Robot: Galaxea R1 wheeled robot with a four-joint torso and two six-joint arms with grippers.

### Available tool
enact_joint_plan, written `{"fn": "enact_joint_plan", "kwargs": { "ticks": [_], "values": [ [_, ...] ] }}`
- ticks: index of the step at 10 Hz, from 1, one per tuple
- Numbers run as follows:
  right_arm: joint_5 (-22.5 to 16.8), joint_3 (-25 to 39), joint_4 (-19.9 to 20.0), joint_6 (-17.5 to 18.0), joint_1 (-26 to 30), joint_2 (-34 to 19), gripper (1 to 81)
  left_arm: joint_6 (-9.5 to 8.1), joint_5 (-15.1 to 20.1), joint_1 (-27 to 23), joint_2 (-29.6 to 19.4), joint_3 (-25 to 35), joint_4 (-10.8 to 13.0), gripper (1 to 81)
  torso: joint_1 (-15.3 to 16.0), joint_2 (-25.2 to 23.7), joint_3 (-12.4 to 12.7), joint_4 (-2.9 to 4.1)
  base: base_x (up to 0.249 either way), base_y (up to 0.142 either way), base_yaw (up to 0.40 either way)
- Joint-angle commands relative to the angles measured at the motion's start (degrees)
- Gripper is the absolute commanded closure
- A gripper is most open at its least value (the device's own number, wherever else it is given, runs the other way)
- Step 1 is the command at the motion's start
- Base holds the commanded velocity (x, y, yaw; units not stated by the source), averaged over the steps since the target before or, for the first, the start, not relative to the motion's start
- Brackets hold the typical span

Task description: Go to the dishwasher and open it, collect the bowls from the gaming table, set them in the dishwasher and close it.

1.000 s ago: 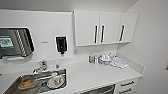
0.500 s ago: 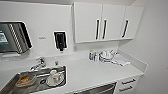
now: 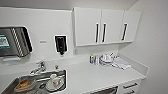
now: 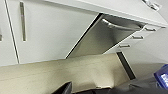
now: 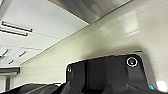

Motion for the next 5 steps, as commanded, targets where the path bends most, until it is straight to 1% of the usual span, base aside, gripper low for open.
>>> {"fn": "enact_joint_plan", "kwargs": {
  "ticks": [1, 2, 3, 4, 5],
  "values": [
    [-2.7, 2.2, 4.2, 0.3, 6.1, -3.1, 1.0, -0.27, -0.1, -5.4, -9.9, 9.6, 8.5, 1.0, 3.6, -5.6, 0.0, 0.00, 0.000, 0.000, 0.000],
    [-2.7, 2.7, 5.3, 0.3, 6.4, -3.5, 1.0, -0.27, 0.0, -5.4, -10.1, 11.7, 11.0, 1.0, 4.9, -7.7, -5.1, 0.00, 0.000, 0.000, 0.000],
    [-2.8, 2.8, 6.5, 0.3, 7.2, -3.7, 1.0, -0.35, 0.1, -5.5, -9.9, 12.9, 12.2, 1.0, 5.9, -9.5, -5.7, 0.00, 0.000, 0.000, 0.000],
    [-2.9, 3.1, 7.8, 0.3, 7.9, -4.1, 1.0, -0.35, 0.1, -5.5, -9.3, 13.4, 12.7, 1.0, 6.9, -11.1, -6.6, 0.00, 0.000, 0.000, 0.000],
    [-2.8, 3.6, 9.0, 0.3, 8.7, -4.6, 1.0, -0.27, 0.1, -5.5, -9.1, 13.6, 12.8, 1.0, 7.9, -12.8, -8.2, 0.00, 0.000, 0.000, 0.000]
  ]
}}
